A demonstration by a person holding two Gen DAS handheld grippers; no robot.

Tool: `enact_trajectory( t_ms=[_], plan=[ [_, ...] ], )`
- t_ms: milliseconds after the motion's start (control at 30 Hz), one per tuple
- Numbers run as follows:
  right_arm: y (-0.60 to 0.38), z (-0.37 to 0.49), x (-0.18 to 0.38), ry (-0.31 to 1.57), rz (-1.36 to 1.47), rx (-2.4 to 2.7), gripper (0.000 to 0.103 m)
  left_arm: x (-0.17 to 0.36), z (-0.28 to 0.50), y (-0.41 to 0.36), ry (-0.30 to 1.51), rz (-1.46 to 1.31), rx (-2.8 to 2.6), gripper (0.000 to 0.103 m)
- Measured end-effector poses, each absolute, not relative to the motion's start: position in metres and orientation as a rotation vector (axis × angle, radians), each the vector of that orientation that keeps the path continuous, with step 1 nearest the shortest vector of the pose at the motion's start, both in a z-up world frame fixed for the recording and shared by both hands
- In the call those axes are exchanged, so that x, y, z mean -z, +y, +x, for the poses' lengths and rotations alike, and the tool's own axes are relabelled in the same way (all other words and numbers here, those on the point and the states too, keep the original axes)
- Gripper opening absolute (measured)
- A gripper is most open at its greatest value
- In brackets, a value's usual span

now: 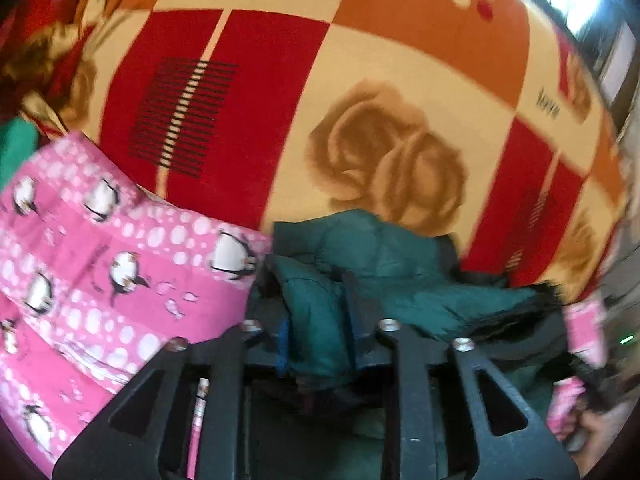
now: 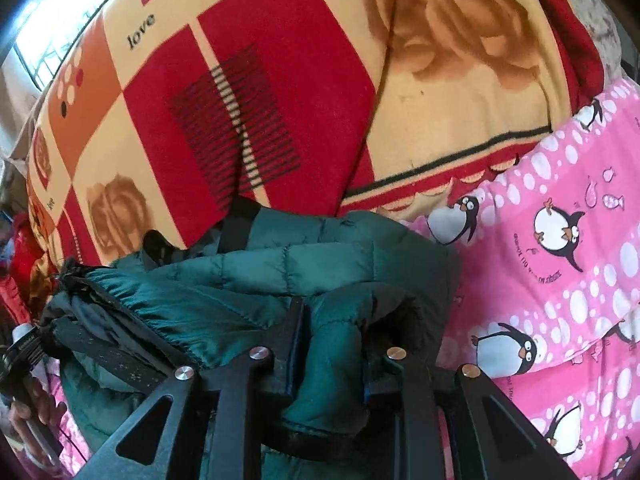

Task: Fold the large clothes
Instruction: 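Open both grippers and release the folded jacket onto itself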

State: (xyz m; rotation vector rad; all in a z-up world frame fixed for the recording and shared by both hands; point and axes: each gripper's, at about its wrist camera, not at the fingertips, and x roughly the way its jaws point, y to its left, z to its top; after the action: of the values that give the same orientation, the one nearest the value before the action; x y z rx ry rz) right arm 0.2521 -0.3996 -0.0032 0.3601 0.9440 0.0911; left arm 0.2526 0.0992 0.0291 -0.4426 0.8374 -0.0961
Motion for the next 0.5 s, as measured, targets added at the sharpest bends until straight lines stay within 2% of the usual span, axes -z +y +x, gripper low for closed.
enact_trajectory(
  t_ms=[33, 67, 133, 267, 333, 400, 433, 500],
  plan=[
    [-0.400, 0.250, -0.001, 0.931, 0.368, -0.103, 0.027, -0.035, 0.249, 0.106, 0.814, -0.493, 0.132, 0.056],
    [-0.403, 0.246, -0.008, 0.904, 0.387, -0.128, 0.032, -0.042, 0.245, 0.111, 0.781, -0.521, 0.141, 0.080],
    [-0.404, 0.243, -0.016, 0.889, 0.404, -0.153, 0.036, -0.059, 0.230, 0.123, 0.661, -0.569, 0.120, 0.091],
    [-0.401, 0.239, -0.030, 0.875, 0.401, -0.167, 0.037, -0.071, 0.226, 0.121, 0.661, -0.586, 0.148, 0.091],
    [-0.403, 0.235, -0.037, 0.837, 0.444, -0.192, 0.044, -0.073, 0.223, 0.107, 0.666, -0.525, 0.147, 0.091],
    [-0.405, 0.230, -0.046, 0.787, 0.488, -0.212, 0.068, -0.072, 0.221, 0.096, 0.674, -0.472, 0.155, 0.091],
    [-0.406, 0.229, -0.049, 0.766, 0.491, -0.207, 0.073, -0.070, 0.220, 0.087, 0.678, -0.443, 0.155, 0.091],
    [-0.405, 0.221, -0.062, 0.691, 0.489, -0.186, 0.075, -0.064, 0.218, 0.077, 0.680, -0.403, 0.152, 0.091]
  ],
)
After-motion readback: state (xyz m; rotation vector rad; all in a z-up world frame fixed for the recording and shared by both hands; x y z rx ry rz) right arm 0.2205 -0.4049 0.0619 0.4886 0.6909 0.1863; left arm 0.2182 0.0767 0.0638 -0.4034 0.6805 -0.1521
